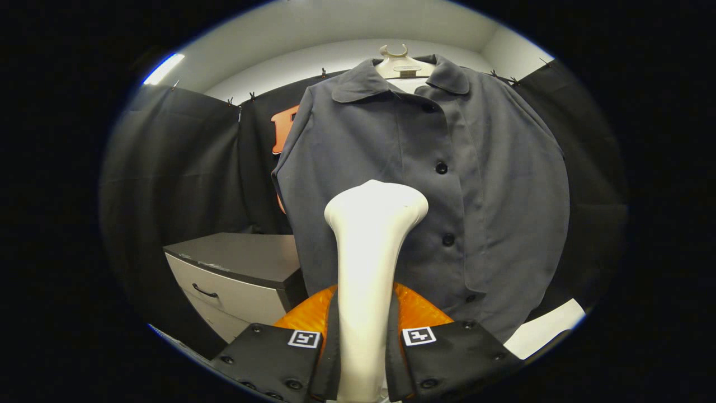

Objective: Iron the clothes twice with a garment steamer, once on the left side and once on the right side.

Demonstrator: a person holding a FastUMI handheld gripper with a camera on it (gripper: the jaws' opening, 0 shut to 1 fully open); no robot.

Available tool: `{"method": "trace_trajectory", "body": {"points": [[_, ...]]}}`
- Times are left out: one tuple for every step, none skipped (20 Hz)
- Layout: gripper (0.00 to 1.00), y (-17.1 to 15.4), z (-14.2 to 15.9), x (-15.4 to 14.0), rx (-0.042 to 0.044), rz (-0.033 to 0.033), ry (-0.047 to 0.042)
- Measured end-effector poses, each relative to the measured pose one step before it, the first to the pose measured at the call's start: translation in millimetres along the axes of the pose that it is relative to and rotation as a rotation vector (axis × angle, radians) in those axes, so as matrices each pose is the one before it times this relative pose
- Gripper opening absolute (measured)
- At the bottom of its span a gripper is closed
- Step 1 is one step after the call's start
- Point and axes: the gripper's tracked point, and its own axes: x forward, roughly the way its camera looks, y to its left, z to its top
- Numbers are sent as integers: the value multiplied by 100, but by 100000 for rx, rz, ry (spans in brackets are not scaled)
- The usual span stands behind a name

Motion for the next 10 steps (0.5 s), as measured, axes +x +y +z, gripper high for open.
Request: {"method": "trace_trajectory", "body": {"points": [[40, -210, -715, -383, 26, -207, 1084], [40, -139, -647, -208, 300, -211, 542], [40, -165, -562, -185, 588, -284, 430], [40, -213, -523, -184, 616, -340, 734], [40, -139, -652, -214, 684, -370, 697], [40, -243, -623, -116, 474, -357, 906], [40, -195, -759, -217, 470, -578, 1060], [39, -183, -761, -136, 479, -520, 1249], [39, -180, -737, -195, 488, -445, 1249], [40, -219, -703, -183, 560, -540, 1147]]}}
